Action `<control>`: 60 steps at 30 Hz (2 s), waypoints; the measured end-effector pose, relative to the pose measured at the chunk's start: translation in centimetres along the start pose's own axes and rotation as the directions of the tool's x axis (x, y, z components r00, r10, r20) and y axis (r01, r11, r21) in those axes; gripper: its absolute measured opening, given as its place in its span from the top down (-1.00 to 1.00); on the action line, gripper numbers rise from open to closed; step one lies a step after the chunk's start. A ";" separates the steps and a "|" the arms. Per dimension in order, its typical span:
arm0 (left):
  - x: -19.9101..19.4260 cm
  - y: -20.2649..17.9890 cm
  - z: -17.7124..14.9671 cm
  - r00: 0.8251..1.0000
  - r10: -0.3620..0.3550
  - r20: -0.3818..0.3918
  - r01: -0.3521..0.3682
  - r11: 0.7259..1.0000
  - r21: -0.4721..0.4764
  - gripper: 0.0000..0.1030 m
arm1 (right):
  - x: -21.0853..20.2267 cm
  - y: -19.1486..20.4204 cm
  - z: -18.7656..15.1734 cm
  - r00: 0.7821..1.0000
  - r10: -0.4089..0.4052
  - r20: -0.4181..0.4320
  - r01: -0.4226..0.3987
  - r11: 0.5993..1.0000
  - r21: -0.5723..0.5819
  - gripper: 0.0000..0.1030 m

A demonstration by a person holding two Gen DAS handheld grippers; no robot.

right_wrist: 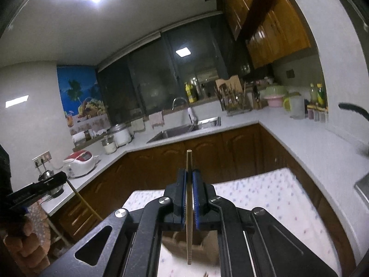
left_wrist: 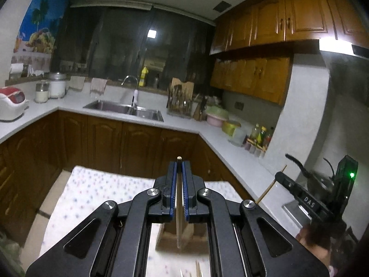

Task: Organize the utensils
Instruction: 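Lift both chopsticks upright and carry them to the wooden holder, then drop the chopsticks into the holder by opening both grippers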

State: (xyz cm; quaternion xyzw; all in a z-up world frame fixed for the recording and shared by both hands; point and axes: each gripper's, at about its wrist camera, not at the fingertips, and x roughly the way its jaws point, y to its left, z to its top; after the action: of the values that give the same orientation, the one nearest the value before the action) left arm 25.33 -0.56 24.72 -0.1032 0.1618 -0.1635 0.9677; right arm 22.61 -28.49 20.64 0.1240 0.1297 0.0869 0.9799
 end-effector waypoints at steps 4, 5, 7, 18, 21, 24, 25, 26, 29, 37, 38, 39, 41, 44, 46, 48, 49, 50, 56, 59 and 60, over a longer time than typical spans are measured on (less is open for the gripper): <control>3.0 0.4 0.8 1.000 0.010 0.007 -0.010 1.000 -0.010 0.92 | 2.3 -0.2 1.3 0.999 -0.023 0.026 0.024 1.000 -0.018 0.90; 3.7 0.5 0.8 1.000 0.014 0.003 -0.014 1.000 -0.014 0.92 | 2.9 -0.3 1.3 0.999 -0.026 0.026 0.027 0.999 -0.020 0.90; 5.2 0.8 0.2 1.000 0.019 -0.010 -0.020 0.999 -0.029 0.92 | 4.1 -0.5 0.9 0.999 -0.037 0.022 0.038 0.999 -0.029 0.90; 11.5 3.5 -6.0 0.989 0.057 -0.137 -0.073 0.991 -0.111 0.92 | 8.4 -1.9 -4.3 0.997 -0.062 -0.039 0.061 0.998 -0.023 0.90; 12.2 3.9 -7.0 0.985 0.064 -0.158 -0.083 0.989 -0.119 0.92 | 9.1 -2.2 -5.6 0.996 -0.066 -0.067 0.066 0.998 -0.014 0.90; 12.7 4.0 -7.6 0.982 0.067 -0.176 -0.089 0.989 -0.121 0.91 | 9.4 -2.5 -6.4 0.994 -0.075 -0.082 0.075 0.997 -0.004 0.90; 12.7 3.9 -7.6 0.982 0.064 -0.178 -0.086 0.989 -0.121 0.91 | 9.3 -2.6 -6.3 0.994 -0.080 -0.076 0.080 0.997 -0.007 0.90; 12.8 3.8 -7.6 0.982 0.065 -0.178 -0.087 0.989 -0.118 0.91 | 9.2 -2.6 -6.3 0.994 -0.084 -0.076 0.083 0.996 -0.008 0.90; 12.8 3.5 -7.6 0.980 0.071 -0.184 -0.092 0.990 -0.108 0.91 | 9.1 -2.6 -6.1 0.993 -0.083 -0.083 0.084 0.997 -0.002 0.89; 12.9 3.6 -7.6 0.978 0.068 -0.197 -0.092 0.989 -0.116 0.88 | 9.3 -3.0 -6.1 0.991 -0.089 -0.101 0.092 0.995 0.025 0.80; 12.8 3.7 -7.6 0.977 0.064 -0.205 -0.091 0.988 -0.123 0.81 | 9.3 -3.2 -6.1 0.990 -0.090 -0.106 0.094 0.995 0.032 0.80; 12.7 3.8 -7.6 0.976 0.055 -0.209 -0.084 0.988 -0.131 0.78 | 9.3 -3.3 -6.1 0.990 -0.088 -0.109 0.093 0.995 0.037 0.79; 12.1 4.0 -7.5 0.977 0.055 -0.206 -0.085 0.986 -0.140 0.57 | 9.0 -3.6 -6.0 0.991 -0.080 -0.110 0.086 0.995 0.052 0.53; 11.0 4.1 -7.3 0.979 0.060 -0.193 -0.089 0.985 -0.149 0.12 | 8.2 -3.9 -5.6 0.994 -0.066 -0.091 0.073 0.994 0.078 -0.38; 9.7 4.2 -7.3 0.982 0.067 -0.179 -0.095 0.984 -0.152 -0.10 | 7.2 -4.0 -5.4 0.996 -0.063 -0.061 0.068 0.994 0.088 -0.46; 8.3 4.4 -7.6 0.983 0.077 -0.166 -0.104 0.981 -0.161 -0.38 | 6.3 -4.0 -5.3 0.997 -0.058 -0.045 0.062 0.994 0.093 -0.61; 7.4 4.5 -8.0 0.983 0.089 -0.162 -0.117 0.978 -0.172 -0.60 | 5.6 -4.1 -5.4 0.998 -0.051 -0.040 0.055 0.993 0.102 -0.78; 6.9 4.6 -8.3 0.983 0.093 -0.157 -0.121 0.976 -0.181 -0.64 | 5.3 -4.2 -5.4 0.998 -0.047 -0.037 0.051 0.993 0.109 -0.91; 3.8 4.5 -12.8 0.970 0.116 -0.214 -0.153 0.974 -0.169 -0.65 | 2.1 -4.5 -8.1 0.998 -0.019 -0.065 0.029 0.987 0.157 -0.95; 2.5 4.2 -15.0 0.960 0.130 -0.249 -0.170 0.975 -0.147 -0.65 | 0.7 -4.6 -10.3 0.993 -0.012 -0.118 0.033 0.985 0.172 -0.95; 2.0 4.1 -15.8 0.956 0.134 -0.261 -0.175 0.974 -0.141 -0.65 | 0.2 -4.7 -10.8 0.992 -0.012 -0.129 0.035 0.984 0.177 -0.95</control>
State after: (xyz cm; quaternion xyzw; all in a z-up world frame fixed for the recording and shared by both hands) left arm 22.81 0.21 8.48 -0.1473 0.3027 -0.0853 0.9378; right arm 20.49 -30.55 9.21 0.2040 0.2006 0.0712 0.9556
